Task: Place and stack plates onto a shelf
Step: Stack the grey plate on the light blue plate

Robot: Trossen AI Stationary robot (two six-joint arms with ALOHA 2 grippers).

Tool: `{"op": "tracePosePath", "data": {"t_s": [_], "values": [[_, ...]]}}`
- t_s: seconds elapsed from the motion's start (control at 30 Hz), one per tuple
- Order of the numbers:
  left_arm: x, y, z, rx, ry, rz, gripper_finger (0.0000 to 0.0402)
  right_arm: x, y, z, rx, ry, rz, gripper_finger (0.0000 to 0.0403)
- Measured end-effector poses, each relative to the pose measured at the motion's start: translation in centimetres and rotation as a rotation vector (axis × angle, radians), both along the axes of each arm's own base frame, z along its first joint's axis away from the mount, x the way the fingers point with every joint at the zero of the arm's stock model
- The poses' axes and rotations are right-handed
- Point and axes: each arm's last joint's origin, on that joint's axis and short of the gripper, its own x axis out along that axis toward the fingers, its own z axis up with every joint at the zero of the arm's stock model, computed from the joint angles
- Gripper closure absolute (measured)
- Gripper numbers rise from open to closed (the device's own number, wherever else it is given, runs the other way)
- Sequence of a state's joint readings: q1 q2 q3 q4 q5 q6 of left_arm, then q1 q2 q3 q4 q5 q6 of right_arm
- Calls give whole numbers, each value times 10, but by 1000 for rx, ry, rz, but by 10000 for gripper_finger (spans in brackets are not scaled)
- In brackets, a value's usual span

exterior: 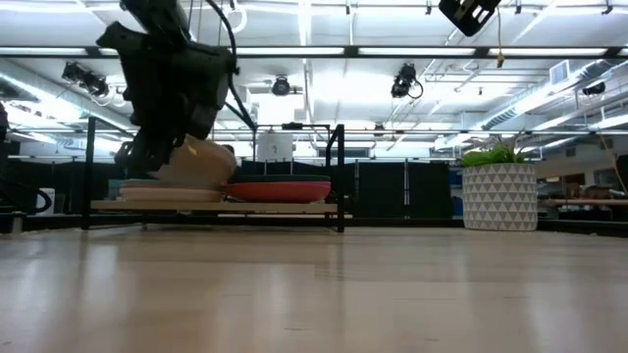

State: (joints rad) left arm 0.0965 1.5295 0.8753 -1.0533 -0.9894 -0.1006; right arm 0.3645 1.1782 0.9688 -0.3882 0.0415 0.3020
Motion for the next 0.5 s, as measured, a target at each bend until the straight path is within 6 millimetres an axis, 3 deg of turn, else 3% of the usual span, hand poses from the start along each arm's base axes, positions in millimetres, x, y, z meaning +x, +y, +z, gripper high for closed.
{"op": "tracePosePath", "data": {"t_s": [0.3, 0.5], "values": [[-4, 21, -2, -93, -41, 115, 331, 0, -1, 0, -9, -3, -48, 282], [-5, 22, -2, -164, -64, 132, 257, 0, -1, 0, 3, 1, -58, 282]]}}
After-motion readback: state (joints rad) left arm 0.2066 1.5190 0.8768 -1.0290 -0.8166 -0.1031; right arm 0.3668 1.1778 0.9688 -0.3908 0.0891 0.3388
